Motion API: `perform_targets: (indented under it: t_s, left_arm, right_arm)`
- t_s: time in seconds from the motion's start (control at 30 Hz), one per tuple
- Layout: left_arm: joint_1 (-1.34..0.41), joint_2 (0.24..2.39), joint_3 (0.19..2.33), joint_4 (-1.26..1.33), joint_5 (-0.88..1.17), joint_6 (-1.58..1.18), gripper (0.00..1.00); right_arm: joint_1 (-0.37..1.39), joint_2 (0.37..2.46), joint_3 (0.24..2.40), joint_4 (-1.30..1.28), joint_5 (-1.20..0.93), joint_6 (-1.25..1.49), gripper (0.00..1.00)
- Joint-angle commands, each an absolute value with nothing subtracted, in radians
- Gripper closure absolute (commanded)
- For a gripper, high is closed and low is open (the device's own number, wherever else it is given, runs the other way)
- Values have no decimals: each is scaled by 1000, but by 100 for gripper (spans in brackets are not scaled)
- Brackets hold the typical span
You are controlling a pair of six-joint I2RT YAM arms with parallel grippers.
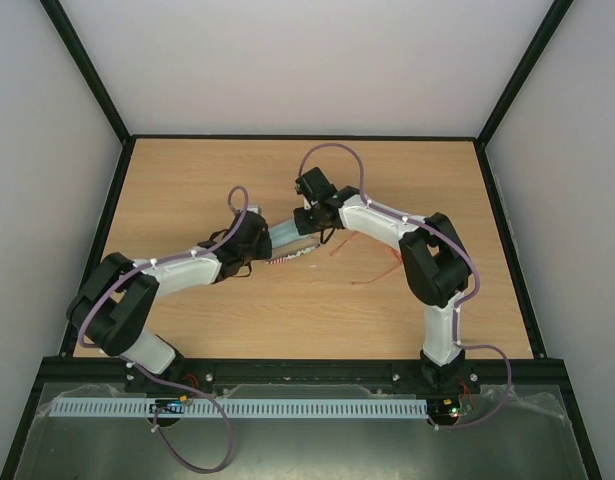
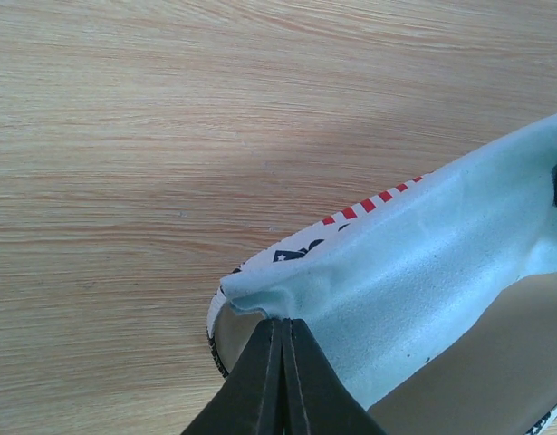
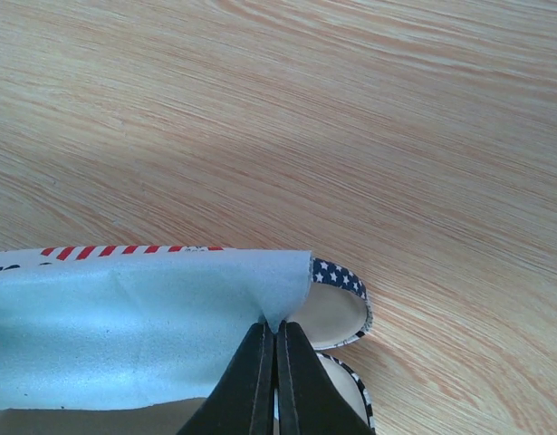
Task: Organize the sunglasses
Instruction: Place the glasses cleaning cloth in the sunglasses case.
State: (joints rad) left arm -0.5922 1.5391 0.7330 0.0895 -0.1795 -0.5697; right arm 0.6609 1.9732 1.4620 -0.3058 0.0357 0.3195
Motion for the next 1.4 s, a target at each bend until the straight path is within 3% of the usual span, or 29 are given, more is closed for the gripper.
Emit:
perform_targets:
  t_s: [0.0,0.73,1.37]
  left_arm:
    - [-585,1530,723,87,-177,-567,98]
    - [-584,1603,719,144,-171,-581,98]
    - [-586,1520,691,113,-165,-587,98]
  right_arm:
    - [657,1944,1480,-360,45,308,99]
    - [657,2017,1502,-356,18,305,99]
    - [657,1937,1395,-327,12,329,99]
